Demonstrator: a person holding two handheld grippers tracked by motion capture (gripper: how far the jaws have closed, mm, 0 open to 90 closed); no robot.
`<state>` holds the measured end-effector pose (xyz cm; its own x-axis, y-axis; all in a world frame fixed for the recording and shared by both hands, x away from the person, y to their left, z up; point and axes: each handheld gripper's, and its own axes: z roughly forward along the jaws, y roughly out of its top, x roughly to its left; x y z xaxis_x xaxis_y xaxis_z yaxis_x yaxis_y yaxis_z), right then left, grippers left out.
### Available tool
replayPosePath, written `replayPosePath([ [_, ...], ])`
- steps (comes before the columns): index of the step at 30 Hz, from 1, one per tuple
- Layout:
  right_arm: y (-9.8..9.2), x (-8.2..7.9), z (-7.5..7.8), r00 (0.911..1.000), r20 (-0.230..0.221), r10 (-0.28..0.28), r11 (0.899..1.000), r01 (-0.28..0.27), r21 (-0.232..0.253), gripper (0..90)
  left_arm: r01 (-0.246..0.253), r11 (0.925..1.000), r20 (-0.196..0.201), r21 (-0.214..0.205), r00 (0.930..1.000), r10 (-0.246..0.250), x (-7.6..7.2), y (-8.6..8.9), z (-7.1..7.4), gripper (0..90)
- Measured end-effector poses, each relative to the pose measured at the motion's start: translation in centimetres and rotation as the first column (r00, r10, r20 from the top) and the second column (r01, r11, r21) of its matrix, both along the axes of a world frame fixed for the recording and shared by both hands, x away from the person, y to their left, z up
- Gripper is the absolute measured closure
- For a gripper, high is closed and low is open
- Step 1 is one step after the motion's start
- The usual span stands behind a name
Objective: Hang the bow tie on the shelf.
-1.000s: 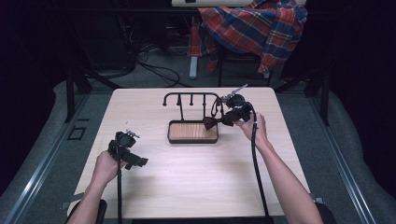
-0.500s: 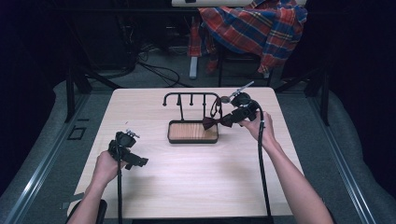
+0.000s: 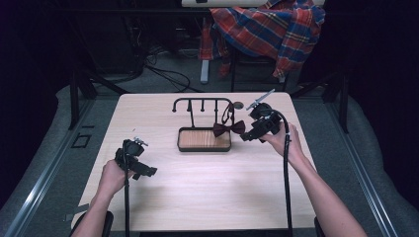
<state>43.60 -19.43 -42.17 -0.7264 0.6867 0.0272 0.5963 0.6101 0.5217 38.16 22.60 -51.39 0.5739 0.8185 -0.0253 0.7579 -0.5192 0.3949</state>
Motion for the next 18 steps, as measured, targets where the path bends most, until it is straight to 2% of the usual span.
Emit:
replayPosePath([
  [2,-0.1,-0.7,0.1,0.9998,-0.013,0.016,1.000,-0.016,-0.015,25.7,0.000,1.0000,-0.001,0.001,1.0000,0.000,0.0,0.0,0.0,0.4],
  [9,-0.7,-3.0,-0.1,0.9996,-0.012,0.028,0.999,-0.028,-0.043,18.7,0.000,1.0000,-0.004,-0.001,1.0000,0.000,0.0,0.0,0.0,0.4],
  [18,-1.7,-5.0,-1.8,0.9990,-0.037,0.024,0.996,-0.027,-0.079,15.4,0.000,1.0000,-0.004,0.001,1.0000,0.000,0.0,0.0,0.0,0.4],
])
